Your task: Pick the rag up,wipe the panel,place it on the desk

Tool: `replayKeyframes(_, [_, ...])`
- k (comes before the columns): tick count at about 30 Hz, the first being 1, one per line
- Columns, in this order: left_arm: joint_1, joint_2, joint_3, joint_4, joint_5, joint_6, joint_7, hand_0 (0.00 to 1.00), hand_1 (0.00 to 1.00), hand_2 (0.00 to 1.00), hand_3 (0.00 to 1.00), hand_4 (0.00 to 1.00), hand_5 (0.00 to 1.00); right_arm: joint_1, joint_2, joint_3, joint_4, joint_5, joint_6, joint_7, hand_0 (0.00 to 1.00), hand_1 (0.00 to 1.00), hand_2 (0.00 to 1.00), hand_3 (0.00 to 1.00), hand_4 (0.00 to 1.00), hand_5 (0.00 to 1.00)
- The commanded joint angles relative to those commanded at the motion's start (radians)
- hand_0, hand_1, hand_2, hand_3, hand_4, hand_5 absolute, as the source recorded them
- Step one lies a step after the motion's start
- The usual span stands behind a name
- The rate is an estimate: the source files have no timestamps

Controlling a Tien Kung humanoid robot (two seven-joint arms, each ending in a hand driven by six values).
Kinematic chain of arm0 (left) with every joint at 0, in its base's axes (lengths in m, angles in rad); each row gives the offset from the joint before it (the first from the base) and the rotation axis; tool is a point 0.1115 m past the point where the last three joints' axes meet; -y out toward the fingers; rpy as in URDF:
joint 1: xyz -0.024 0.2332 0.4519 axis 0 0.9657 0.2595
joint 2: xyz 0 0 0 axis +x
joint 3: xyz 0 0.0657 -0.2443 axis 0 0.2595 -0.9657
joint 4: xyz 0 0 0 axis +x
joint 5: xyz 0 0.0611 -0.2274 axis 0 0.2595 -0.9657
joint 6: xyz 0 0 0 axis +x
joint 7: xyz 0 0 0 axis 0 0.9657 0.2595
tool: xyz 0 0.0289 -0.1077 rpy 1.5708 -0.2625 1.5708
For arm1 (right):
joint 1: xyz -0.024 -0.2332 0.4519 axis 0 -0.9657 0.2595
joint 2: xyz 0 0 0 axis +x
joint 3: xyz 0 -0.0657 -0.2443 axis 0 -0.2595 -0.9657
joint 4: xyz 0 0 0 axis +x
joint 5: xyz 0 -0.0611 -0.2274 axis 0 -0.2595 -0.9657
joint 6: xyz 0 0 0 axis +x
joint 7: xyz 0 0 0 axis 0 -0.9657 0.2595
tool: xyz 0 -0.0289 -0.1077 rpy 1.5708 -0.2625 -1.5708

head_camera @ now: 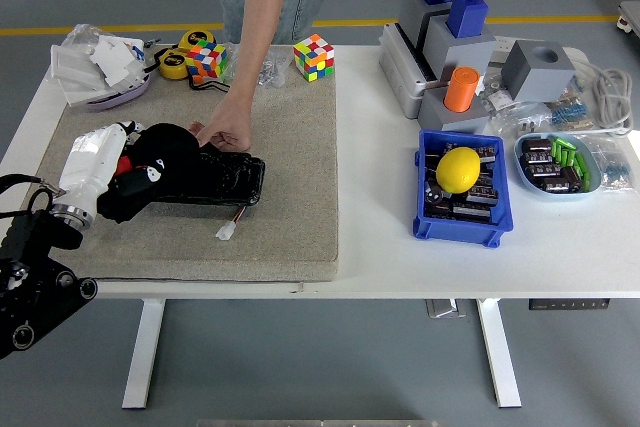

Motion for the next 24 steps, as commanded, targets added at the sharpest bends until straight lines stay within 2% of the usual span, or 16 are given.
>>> replayKeyframes(10, [-0.032, -0.033, 0.090, -0.026, -0.006, 0.000, 0.011, 0.196, 0.117, 0.307, 0.575, 0.520, 0.200, 0.001, -0.004, 0.001, 0.000, 0.001, 0.001, 0.001, 0.741, 0.647, 0.695, 0.615, 0.995, 0.584])
replayKeyframes(24, [-0.063, -0.080, 0.141, -0.039, -0.013, 0.000, 0.020, 0.198, 0.117, 0.307, 0.577, 0.520, 0.197, 0.003, -0.008, -0.006, -0.001, 0.004, 0.004, 0.001, 0.741, 0.648, 0.694, 0.616, 0.997, 0.585])
